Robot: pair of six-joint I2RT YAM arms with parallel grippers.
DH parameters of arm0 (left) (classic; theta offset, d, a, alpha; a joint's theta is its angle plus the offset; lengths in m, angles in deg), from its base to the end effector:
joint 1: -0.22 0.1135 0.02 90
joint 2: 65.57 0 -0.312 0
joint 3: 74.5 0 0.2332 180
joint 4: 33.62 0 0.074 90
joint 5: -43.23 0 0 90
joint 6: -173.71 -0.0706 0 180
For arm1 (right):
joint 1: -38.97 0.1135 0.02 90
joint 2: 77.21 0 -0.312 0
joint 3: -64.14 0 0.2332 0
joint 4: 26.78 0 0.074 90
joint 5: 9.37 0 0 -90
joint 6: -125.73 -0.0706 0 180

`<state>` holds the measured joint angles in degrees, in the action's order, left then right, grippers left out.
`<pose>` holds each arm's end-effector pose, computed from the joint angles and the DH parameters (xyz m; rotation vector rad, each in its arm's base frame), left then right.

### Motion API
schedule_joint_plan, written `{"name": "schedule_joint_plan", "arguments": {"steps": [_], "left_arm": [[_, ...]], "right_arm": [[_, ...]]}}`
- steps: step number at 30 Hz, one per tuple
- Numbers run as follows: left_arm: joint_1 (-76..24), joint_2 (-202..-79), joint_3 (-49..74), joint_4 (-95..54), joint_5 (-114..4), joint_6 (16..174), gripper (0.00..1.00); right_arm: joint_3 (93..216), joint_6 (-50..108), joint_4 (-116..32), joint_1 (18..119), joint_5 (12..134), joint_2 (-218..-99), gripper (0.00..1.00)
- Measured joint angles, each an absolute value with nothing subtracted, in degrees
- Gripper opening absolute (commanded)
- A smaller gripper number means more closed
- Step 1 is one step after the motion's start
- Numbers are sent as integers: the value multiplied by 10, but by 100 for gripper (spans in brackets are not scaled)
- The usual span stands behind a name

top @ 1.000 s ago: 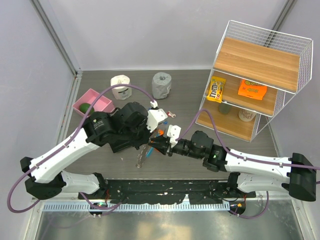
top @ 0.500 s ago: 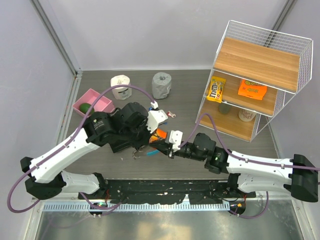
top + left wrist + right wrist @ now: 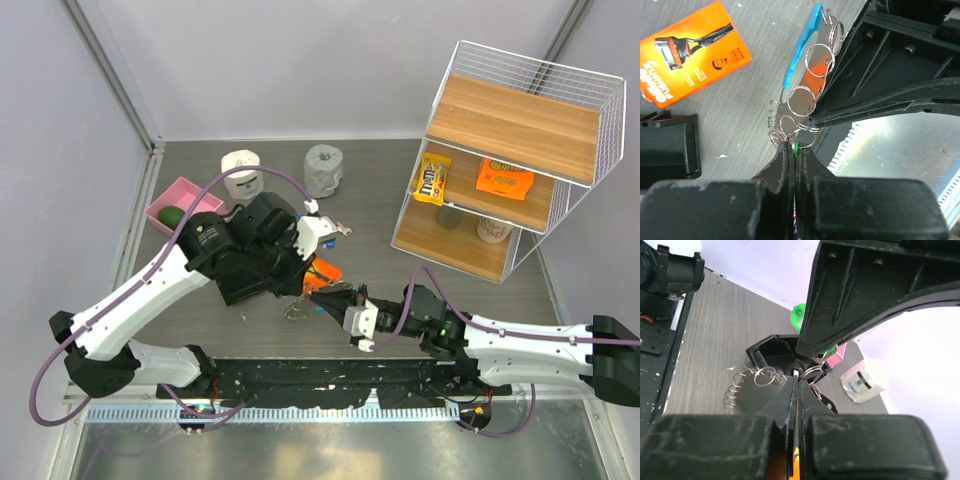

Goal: Remove the keys from the keyring

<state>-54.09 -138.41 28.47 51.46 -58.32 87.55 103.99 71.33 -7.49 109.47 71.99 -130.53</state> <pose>0.1121 -0.1803 0.4115 1.1975 2.3438 -0.6362 0.0579 0.1953 0.3240 -1.2692 0.7983 0.6038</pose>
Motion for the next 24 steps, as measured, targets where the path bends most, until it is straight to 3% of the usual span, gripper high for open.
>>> {"name": "schedule_joint_plan", "arguments": {"steps": [2,3,5,8,24], "left_arm": [[-528,-1391,285,514,-607,875,0],[-521,-1393,284,514,-619,875,0],[-513,-1394,281,512,-632,875,0],[-505,-1392,281,505,-633,874,0],[-502,-1353,270,489,-630,876,0]], "right_arm": [[1029,743,-64,1098,720,-1302,6],[1025,751,-60,1098,720,-1301,19],[1020,764,-54,1098,720,-1300,34],[1016,764,-66,1103,717,-1299,39],[1067,606,-101,1105,720,-1318,35]]}}
